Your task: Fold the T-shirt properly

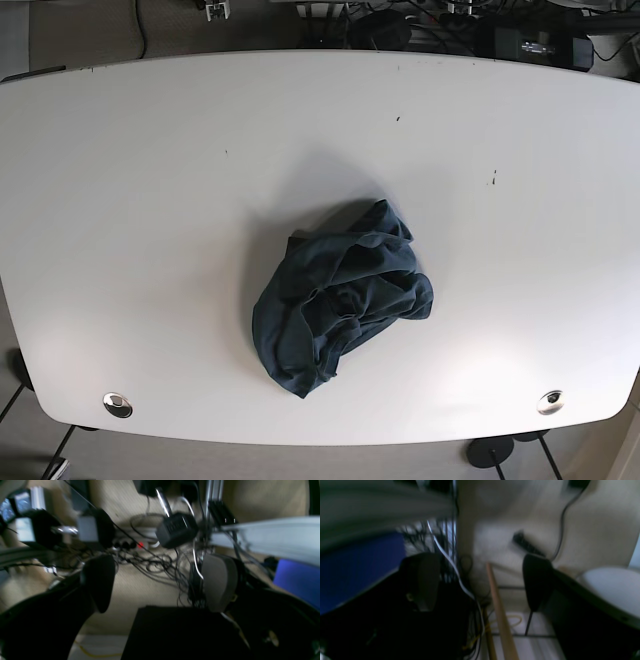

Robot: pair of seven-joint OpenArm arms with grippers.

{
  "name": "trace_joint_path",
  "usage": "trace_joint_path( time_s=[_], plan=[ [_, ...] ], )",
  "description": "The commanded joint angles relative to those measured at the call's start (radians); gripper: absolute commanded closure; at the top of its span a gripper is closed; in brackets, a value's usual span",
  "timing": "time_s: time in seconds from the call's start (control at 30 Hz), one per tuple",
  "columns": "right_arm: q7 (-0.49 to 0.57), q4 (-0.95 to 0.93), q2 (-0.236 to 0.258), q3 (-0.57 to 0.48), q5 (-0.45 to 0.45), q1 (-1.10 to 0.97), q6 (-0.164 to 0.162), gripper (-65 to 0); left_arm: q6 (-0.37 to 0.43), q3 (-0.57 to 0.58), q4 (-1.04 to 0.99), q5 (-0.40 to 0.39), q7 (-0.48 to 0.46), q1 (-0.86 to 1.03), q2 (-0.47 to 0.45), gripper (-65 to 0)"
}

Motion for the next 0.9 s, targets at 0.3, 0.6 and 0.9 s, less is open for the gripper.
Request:
trace_joint_path(
  time_s=[0.3,0.6,0.9],
  plan=[
    [-0.062,0.453,0.020,0.004,0.003,-0.296,0.003,-49.0,-0.002,-0.132,0.520,-0.005,-0.015,0.368,0.002,-50.0],
    [-0.059,0.777,0.021,0.042,0.003,-0.474,0.004,-48.8,-0.006,-0.259,0.817,-0.087,-0.023,0.475,0.006,-50.0],
    [0.053,0.787,0.021,0.077,0.002,-0.297,0.004,-48.8,-0.012,-0.352,0.820,-0.087,-0.020,0.306,-0.001,-50.0]
  ],
)
